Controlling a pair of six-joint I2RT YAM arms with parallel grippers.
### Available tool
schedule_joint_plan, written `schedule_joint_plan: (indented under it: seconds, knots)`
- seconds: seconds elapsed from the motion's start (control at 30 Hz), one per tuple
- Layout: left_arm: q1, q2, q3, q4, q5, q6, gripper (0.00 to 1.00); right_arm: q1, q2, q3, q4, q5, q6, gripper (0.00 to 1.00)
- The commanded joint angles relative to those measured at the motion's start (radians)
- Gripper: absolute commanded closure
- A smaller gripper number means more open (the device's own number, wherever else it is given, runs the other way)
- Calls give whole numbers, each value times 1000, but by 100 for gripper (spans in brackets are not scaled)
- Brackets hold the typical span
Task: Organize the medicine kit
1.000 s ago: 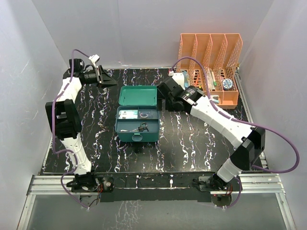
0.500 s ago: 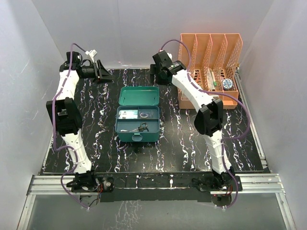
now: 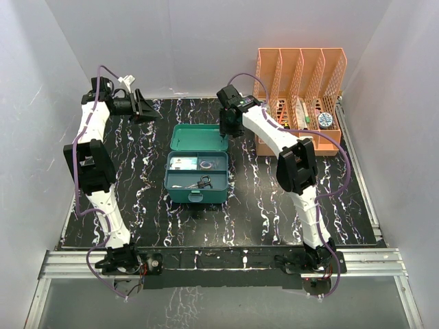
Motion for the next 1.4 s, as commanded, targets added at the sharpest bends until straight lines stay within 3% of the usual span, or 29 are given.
schedule_joint_plan:
  seconds: [0.0, 0.1, 0.2, 0.5, 0.77, 1.13, 1.37]
  knots:
    - [2, -34, -15, -28, 13, 26, 57, -4, -17, 21, 50, -14, -10, 70]
    - [3, -36, -26, -41, 6, 47, 57, -4, -21, 23, 61, -23, -10, 90]
    - [2, -34, -39, -39, -4, 53, 57, -4, -44, 7, 80, -17, -12, 100]
    - [5, 38, -54, -12, -53, 60, 57, 6, -193, -151, 224, 18, -20, 100]
    - [8, 240, -27, 25, -129, 47, 58, 15, -286, -263, 306, 39, -12, 100]
    - [-57, 403, 195, 63, 8, -46, 57, 40, -368, -371, 397, 54, -33, 100]
    - [-140, 415, 224, 113, 106, -94, 58, 48, -391, -399, 406, 70, -35, 100]
